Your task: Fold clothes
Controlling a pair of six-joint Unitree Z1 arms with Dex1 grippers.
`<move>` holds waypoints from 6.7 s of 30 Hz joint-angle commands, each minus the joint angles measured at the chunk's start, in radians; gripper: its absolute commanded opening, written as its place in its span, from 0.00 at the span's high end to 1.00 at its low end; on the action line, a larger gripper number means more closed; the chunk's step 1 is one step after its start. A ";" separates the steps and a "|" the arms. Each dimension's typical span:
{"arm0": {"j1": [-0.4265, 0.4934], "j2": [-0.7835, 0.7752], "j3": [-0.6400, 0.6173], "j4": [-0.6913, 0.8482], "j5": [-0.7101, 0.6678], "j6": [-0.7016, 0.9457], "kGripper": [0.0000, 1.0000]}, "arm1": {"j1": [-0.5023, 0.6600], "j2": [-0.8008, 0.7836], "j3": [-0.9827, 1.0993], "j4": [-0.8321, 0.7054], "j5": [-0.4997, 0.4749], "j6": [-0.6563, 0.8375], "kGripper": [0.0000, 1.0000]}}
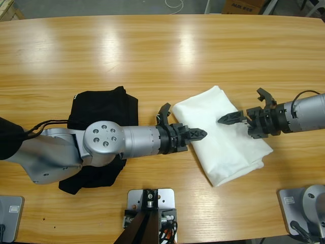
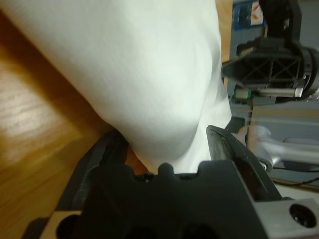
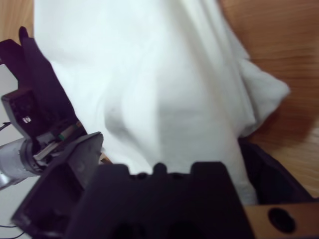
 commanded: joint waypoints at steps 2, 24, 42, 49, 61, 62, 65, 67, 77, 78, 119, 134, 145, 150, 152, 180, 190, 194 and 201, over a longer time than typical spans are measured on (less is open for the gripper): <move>-0.032 0.057 -0.006 -0.037 0.078 -0.014 0.50 | -0.006 0.032 0.048 -0.001 -0.027 0.011 0.00; 0.000 0.068 0.082 -0.118 0.099 0.047 1.00 | -0.001 0.117 0.059 -0.067 -0.026 0.134 0.22; 0.001 0.079 0.087 -0.125 0.100 0.042 1.00 | 0.004 0.238 0.151 -0.296 0.103 0.123 0.51; 0.008 0.073 0.086 -0.162 0.099 0.050 1.00 | 0.003 0.226 0.171 -0.425 0.138 0.105 1.00; 0.063 -0.028 0.115 -0.133 0.010 0.157 1.00 | 0.083 0.062 0.147 -0.296 0.143 0.126 1.00; 0.065 -0.034 0.123 -0.133 0.009 0.162 1.00 | 0.085 0.058 0.142 -0.284 0.143 0.128 1.00; 0.066 -0.039 0.134 -0.134 0.009 0.167 1.00 | 0.086 0.072 0.140 -0.284 0.153 0.128 1.00; 0.066 -0.039 0.136 -0.135 0.009 0.167 1.00 | 0.092 0.073 0.137 -0.284 0.160 0.129 1.00; 0.071 -0.059 0.135 -0.135 0.006 0.168 1.00 | 0.118 0.023 0.093 -0.270 0.178 0.140 1.00; 0.074 -0.067 0.133 -0.134 0.006 0.170 1.00 | 0.120 0.018 0.085 -0.258 0.178 0.140 1.00; 0.306 -1.002 0.434 0.573 -0.040 0.425 1.00 | 0.653 0.208 -0.663 0.088 0.001 0.342 1.00; 0.585 -1.224 0.507 0.906 -0.225 0.551 1.00 | 0.773 0.431 -0.987 0.227 -0.011 0.359 1.00; 0.819 -1.028 0.426 0.896 -0.374 0.758 1.00 | 0.807 0.434 -1.000 0.255 -0.069 0.367 1.00; 0.885 -0.927 0.395 0.894 -0.435 0.828 1.00 | 0.815 0.434 -0.998 0.243 -0.124 0.353 1.00; 0.890 -0.909 0.396 0.893 -0.441 0.839 1.00 | 0.815 0.438 -0.998 0.243 -0.124 0.353 1.00; 0.980 -0.766 0.382 0.850 -0.468 0.899 1.00 | 0.827 0.457 -0.997 0.255 -0.139 0.426 0.00; 0.994 -0.756 0.393 0.850 -0.487 0.911 1.00 | 0.827 0.378 -1.001 0.384 -0.345 0.438 0.00; 0.992 -0.735 0.392 0.848 -0.497 0.919 1.00 | 0.827 0.354 -1.001 0.399 -0.378 0.438 0.00; 0.967 -0.729 0.387 0.827 -0.576 0.919 0.22 | 0.827 0.322 -1.004 0.411 -0.408 0.425 0.00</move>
